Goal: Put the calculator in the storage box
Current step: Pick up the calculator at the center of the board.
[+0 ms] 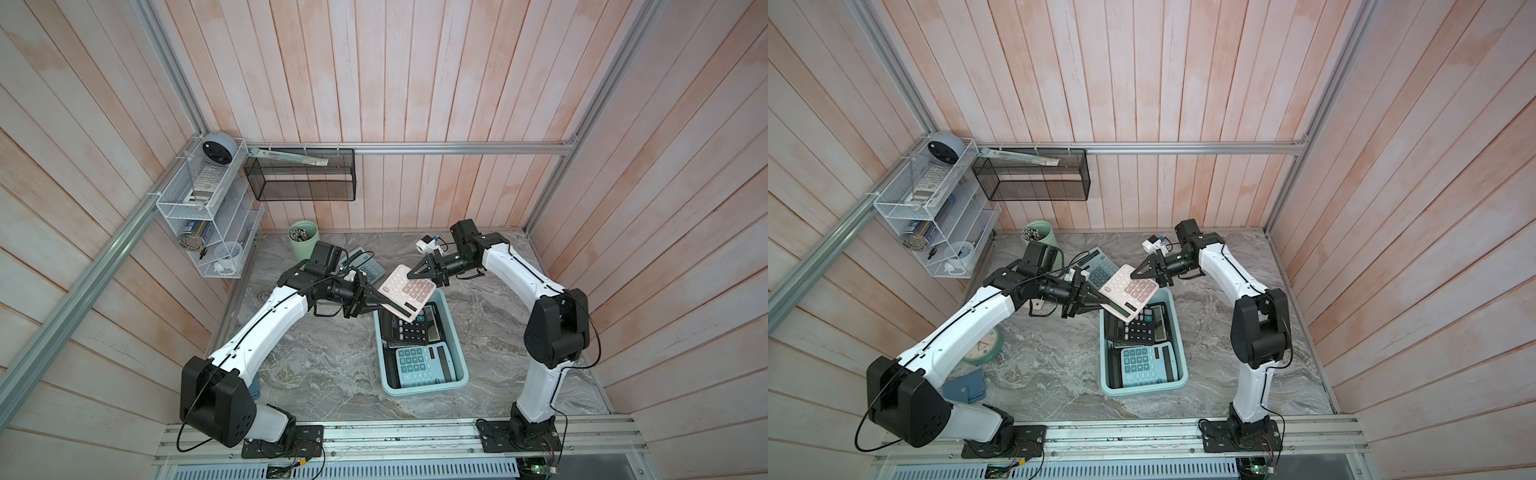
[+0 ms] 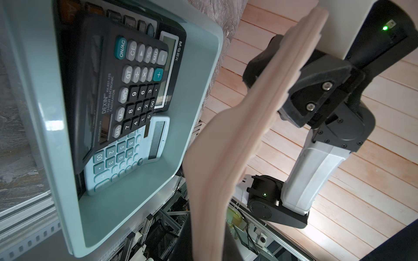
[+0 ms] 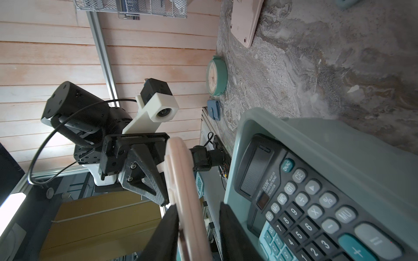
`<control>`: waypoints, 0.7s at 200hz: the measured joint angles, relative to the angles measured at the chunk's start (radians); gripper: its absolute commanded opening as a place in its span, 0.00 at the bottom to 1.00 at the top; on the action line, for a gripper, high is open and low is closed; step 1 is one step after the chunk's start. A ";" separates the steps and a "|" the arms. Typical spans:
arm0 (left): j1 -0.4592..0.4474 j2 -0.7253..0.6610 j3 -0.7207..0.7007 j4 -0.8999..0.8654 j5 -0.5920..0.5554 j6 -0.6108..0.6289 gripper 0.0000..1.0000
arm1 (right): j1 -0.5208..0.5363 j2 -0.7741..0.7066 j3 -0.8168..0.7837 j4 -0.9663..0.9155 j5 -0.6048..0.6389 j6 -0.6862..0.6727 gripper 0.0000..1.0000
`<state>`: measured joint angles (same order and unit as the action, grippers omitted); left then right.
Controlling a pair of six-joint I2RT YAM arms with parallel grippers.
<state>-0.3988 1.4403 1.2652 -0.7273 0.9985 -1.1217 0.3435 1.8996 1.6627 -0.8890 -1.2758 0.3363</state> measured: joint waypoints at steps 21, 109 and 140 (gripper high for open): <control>0.004 0.019 0.006 -0.016 -0.020 0.019 0.43 | 0.000 -0.017 -0.010 0.006 -0.019 0.018 0.10; 0.110 0.103 0.183 -0.178 -0.198 0.180 0.87 | 0.001 -0.316 -0.289 0.056 0.184 0.105 0.00; 0.122 0.154 0.233 -0.253 -0.280 0.240 0.87 | 0.003 -0.472 -0.375 0.051 0.297 0.124 0.00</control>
<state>-0.2768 1.5948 1.4979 -0.9798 0.7189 -0.8818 0.3466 1.4273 1.2877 -0.8379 -0.9787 0.4606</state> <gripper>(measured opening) 0.874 0.186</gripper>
